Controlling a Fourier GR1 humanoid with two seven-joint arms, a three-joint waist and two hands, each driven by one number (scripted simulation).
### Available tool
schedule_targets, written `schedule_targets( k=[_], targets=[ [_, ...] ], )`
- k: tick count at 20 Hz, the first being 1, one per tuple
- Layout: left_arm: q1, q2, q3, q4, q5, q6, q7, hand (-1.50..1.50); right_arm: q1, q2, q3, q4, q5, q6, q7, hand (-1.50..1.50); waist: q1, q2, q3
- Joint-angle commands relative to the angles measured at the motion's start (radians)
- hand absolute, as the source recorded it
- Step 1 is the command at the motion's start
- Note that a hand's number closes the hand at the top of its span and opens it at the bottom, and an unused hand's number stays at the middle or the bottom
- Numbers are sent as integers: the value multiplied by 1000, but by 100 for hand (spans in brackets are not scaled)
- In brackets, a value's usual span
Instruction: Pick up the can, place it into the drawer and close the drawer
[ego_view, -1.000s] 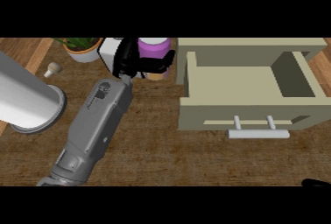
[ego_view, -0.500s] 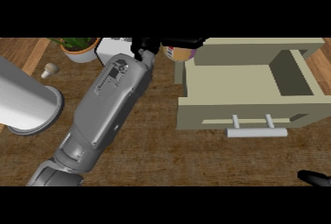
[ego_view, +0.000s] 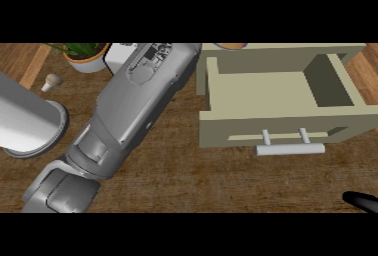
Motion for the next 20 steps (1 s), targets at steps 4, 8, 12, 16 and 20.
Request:
schedule_targets(
  k=[4, 8, 12, 16, 20],
  targets=[
    [-153, 0, -106, 147, 107, 98, 18, 150, -49, -40, -4, -54, -33, -5, 94, -150, -37, 5, 1],
    [-189, 0, -100, 226, 126, 68, -7, 150, -45, 2, 20, 28, 6, -11, 0, -150, -23, 8, 1],
    [-211, 0, -160, 265, 159, 126, -47, 150, -10, -23, 2, 9, -17, 28, -5, -150, -50, 11, 2],
    [-216, 0, -196, 317, 177, 198, -66, -150, -24, -13, 27, -8, -13, 19, 11, -150, -70, 16, 3],
    [-255, 0, -213, 307, 218, 264, -50, -150, -65, -43, 12, 42, -22, 32, 1, -150, -66, 14, 3]
  ],
)
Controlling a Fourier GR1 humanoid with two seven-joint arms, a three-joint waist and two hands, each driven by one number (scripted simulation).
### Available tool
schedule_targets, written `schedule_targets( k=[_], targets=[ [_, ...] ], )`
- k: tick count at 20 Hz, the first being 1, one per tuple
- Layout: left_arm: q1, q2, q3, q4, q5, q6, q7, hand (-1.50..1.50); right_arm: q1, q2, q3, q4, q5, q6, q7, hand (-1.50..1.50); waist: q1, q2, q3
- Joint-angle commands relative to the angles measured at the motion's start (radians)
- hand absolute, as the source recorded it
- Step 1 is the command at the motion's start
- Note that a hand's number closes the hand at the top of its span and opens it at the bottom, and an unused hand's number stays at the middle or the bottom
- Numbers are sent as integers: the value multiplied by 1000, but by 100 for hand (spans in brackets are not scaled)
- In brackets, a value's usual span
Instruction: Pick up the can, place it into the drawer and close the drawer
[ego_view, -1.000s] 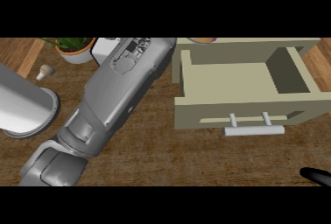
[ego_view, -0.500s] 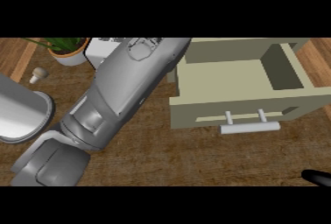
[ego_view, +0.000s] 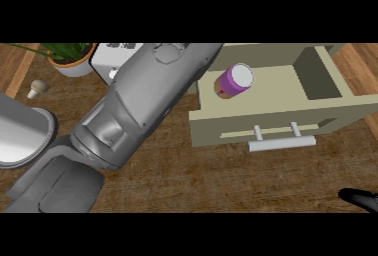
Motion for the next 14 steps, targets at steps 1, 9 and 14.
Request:
schedule_targets(
  k=[1, 9, 14],
  targets=[
    [-36, 0, 1, 62, 17, 24, -23, -150, -5, -3, 2, 5, 4, -1, 3, -150, -3, 5, 0],
    [4, 0, -31, 42, 88, 65, -88, -150, -97, -94, 51, 32, 118, 41, -41, -150, -11, 10, 0],
    [-12, 0, -26, 36, 138, 89, -83, -150, -168, -148, 117, 93, 263, 57, -109, -150, -9, 15, 0]
  ],
)
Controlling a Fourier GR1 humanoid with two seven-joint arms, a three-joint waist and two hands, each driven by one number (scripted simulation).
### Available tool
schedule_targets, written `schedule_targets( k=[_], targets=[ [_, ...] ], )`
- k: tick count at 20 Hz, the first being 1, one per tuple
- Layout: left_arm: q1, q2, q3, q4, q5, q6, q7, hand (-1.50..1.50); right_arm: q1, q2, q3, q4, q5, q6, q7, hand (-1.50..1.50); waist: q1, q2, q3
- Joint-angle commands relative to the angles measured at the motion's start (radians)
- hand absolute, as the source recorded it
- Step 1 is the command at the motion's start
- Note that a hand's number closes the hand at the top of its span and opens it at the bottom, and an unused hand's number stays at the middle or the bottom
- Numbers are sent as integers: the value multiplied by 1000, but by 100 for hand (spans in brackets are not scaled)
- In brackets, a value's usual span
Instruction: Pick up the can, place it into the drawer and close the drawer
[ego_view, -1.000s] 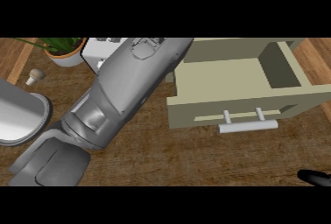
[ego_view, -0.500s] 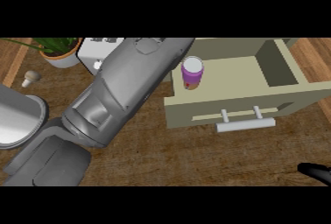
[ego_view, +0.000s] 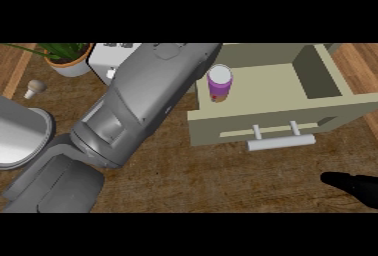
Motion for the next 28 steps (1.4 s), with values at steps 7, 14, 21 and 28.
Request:
schedule_targets(
  k=[7, 14, 21, 28],
  targets=[
    [-27, 0, 15, -5, 77, 15, -48, -150, -90, -91, 146, 195, 341, -14, -160, -150, 32, 3, 0],
    [-50, 3, 17, 52, 49, -14, -59, -150, -190, -100, 250, 400, 543, -76, -187, -150, 82, -9, -1],
    [-48, 30, 37, 51, 46, -54, -40, -150, -288, -53, 348, 670, 746, -196, -234, -150, 98, -17, -2],
    [18, 70, 45, 11, 29, -85, -41, -150, -416, 39, 363, 1001, 867, -391, -309, -150, 124, -22, -2]
  ],
)
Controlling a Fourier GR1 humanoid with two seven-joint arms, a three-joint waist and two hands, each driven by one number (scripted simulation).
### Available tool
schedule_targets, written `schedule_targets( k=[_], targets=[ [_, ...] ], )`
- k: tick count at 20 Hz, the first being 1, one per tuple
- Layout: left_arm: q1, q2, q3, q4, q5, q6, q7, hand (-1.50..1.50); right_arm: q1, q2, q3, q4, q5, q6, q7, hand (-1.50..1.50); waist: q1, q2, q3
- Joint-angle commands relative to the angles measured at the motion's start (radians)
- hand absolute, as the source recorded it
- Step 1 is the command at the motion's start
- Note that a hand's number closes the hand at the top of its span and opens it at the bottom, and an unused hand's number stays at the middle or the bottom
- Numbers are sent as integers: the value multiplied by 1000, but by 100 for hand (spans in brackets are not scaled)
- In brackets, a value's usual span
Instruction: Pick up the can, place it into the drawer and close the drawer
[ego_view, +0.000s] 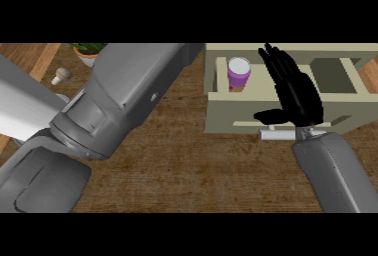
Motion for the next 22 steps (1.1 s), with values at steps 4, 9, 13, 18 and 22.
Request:
schedule_targets(
  k=[4, 9, 13, 18, 22],
  targets=[
    [56, 11, -11, -63, -34, 35, 16, -150, -168, 51, -53, 359, 78, -188, -71, -150, 28, -7, 0],
    [72, 68, -2, -108, -35, -5, 61, -150, -300, 48, -119, 558, 115, -327, -88, -150, 40, -2, 0],
    [101, 161, -8, -157, -33, -96, 134, -150, -397, 74, -138, 677, 160, -402, -34, -150, 71, -3, -1],
    [222, 130, -38, -263, -61, -39, 103, -150, -501, 74, -176, 816, 166, -468, -42, -150, 87, -8, -1],
    [246, 148, -47, -304, -70, -46, 135, -150, -592, 66, -191, 901, 182, -511, -49, -150, 94, 0, -1]
  ],
)
